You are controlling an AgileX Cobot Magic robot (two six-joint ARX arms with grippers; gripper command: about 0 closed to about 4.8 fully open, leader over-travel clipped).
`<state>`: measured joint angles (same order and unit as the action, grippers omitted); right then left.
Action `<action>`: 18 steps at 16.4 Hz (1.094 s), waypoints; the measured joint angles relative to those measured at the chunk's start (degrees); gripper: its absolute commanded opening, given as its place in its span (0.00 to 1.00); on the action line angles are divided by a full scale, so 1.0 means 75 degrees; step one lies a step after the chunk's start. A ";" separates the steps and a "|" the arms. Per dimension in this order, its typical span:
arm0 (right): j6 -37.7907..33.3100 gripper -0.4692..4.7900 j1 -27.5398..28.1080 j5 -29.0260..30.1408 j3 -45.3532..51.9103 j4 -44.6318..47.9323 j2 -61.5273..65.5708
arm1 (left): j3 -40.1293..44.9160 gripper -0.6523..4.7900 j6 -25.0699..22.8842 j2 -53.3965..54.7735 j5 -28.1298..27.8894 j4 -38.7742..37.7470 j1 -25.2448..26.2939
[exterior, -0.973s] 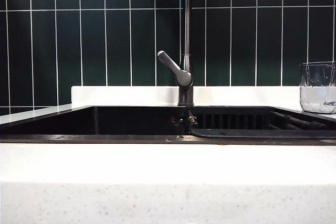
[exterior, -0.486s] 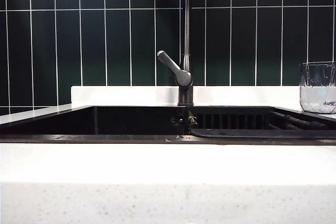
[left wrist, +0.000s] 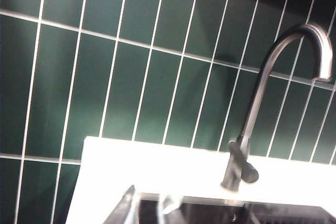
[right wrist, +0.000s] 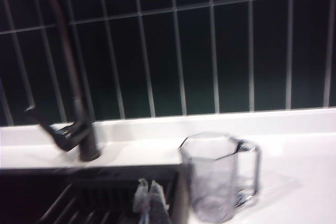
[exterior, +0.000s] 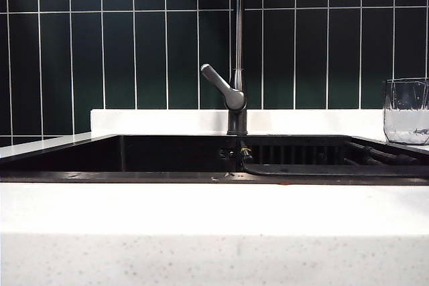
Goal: Pick up the mug next to the sink, go to the faucet to get some water, pour the water into the sink, and finally put the mug back to its place.
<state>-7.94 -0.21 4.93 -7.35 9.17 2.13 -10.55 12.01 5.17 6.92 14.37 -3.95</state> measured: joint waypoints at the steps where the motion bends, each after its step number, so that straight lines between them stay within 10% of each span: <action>1: 0.0070 0.09 0.0000 -0.0122 -0.0306 0.0058 0.0414 | -0.0393 0.23 -0.0041 0.0842 0.0259 -0.0044 0.0000; 6: 0.0828 0.09 -0.0009 -0.0393 -0.2017 0.0160 0.2285 | -0.2763 0.28 -0.0647 0.4532 0.1670 0.0627 0.0000; 9: 0.1128 0.28 0.0000 -0.0659 -0.2506 0.0338 0.4249 | -0.3328 0.28 -0.0772 0.6720 0.2885 0.1512 -0.0041; 18: 0.1125 0.28 0.1682 0.0076 -0.2477 0.2570 0.7664 | -0.3896 0.28 -0.0769 0.8620 0.5348 0.2404 -0.0548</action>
<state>0.49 12.40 5.50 -25.93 28.45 59.61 -39.77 6.24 69.82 47.03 32.40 -8.05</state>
